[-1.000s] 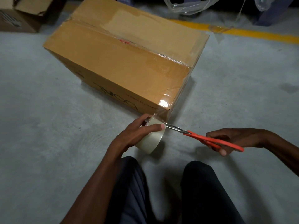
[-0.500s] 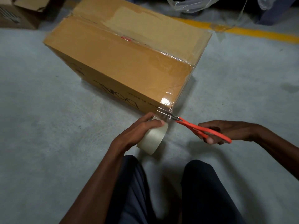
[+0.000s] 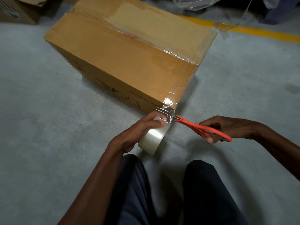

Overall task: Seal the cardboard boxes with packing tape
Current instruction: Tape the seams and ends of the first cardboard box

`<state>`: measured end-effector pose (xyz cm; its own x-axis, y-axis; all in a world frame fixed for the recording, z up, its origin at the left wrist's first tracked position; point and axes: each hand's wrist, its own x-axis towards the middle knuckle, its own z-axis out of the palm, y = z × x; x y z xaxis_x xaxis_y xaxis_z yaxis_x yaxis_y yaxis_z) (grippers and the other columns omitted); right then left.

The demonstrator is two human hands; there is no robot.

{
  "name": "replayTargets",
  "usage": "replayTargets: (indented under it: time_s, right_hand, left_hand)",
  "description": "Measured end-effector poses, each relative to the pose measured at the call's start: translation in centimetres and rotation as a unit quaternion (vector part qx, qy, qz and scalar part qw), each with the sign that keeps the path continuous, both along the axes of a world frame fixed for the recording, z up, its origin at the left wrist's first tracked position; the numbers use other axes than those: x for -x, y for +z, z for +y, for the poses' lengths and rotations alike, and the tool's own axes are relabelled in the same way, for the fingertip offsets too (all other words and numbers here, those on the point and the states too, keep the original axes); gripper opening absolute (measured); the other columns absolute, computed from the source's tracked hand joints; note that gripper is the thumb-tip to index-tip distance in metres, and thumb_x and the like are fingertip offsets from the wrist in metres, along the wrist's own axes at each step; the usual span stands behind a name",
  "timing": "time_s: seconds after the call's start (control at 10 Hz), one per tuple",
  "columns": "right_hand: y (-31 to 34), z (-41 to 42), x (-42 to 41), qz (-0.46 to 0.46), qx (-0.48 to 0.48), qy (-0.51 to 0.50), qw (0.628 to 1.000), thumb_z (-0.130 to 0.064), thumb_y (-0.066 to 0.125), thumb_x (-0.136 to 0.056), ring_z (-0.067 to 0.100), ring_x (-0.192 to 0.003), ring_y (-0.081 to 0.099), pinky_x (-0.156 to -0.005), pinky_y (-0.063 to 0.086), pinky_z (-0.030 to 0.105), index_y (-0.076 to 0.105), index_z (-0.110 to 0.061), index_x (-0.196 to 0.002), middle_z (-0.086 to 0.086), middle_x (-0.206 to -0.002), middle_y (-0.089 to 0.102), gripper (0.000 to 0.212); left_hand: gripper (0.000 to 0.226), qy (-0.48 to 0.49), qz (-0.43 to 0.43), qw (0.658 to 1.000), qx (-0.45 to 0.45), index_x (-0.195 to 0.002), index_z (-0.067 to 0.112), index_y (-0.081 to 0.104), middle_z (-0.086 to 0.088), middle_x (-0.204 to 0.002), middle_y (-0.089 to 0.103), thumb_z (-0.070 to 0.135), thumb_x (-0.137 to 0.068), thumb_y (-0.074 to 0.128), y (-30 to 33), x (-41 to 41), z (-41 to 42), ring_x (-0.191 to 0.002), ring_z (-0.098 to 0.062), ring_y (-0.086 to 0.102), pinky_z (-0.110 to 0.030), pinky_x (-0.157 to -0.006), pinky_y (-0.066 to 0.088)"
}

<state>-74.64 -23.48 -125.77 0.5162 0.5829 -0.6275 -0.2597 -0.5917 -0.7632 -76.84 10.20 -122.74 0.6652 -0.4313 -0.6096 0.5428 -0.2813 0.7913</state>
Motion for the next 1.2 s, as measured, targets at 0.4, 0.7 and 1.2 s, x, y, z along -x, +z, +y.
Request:
replayTargets:
  time_s: [0.4,0.7,1.2]
  right_hand:
    - [0.8,1.3,0.4,0.009,-0.041,-0.015,0.999,-0.032,0.094,-0.07,0.025,-0.055,0.04,-0.058,0.042,0.027,0.064,-0.016,-0.066,0.016,-0.055,0.045,0.034]
    - [-4.9,-0.7,1.2,-0.049,0.1,0.02,0.994,-0.068,0.08,-0.071,0.013,-0.062,0.048,-0.067,0.041,0.031,0.064,-0.029,-0.072,-0.004,-0.063,0.053,0.042]
    - [-4.6,1.9,-1.2,-0.376,0.239,-0.109,0.889,-0.015,0.073,-0.087,0.019,-0.07,0.071,-0.07,0.055,0.033,0.075,-0.018,-0.077,0.002,-0.073,0.074,0.011]
  left_hand:
    - [0.027,0.032,0.022,0.999,0.033,-0.107,0.031,0.07,0.013,-0.103,0.068,0.039,-0.082,0.063,-0.4,0.5,0.1,-0.106,-0.018,0.056,-0.041,-0.09,0.033]
    - [0.034,0.006,0.07,0.997,0.001,-0.116,0.022,0.068,0.007,-0.1,0.074,0.032,-0.083,0.066,0.1,1.9,2.2,-0.094,-0.017,0.065,-0.029,-0.071,0.043]
    - [0.039,0.061,-0.209,0.976,0.004,-0.116,0.032,0.071,0.026,-0.155,0.037,0.039,-0.078,0.069,3.0,-2.0,3.9,-0.125,0.001,0.055,-0.031,-0.092,0.046]
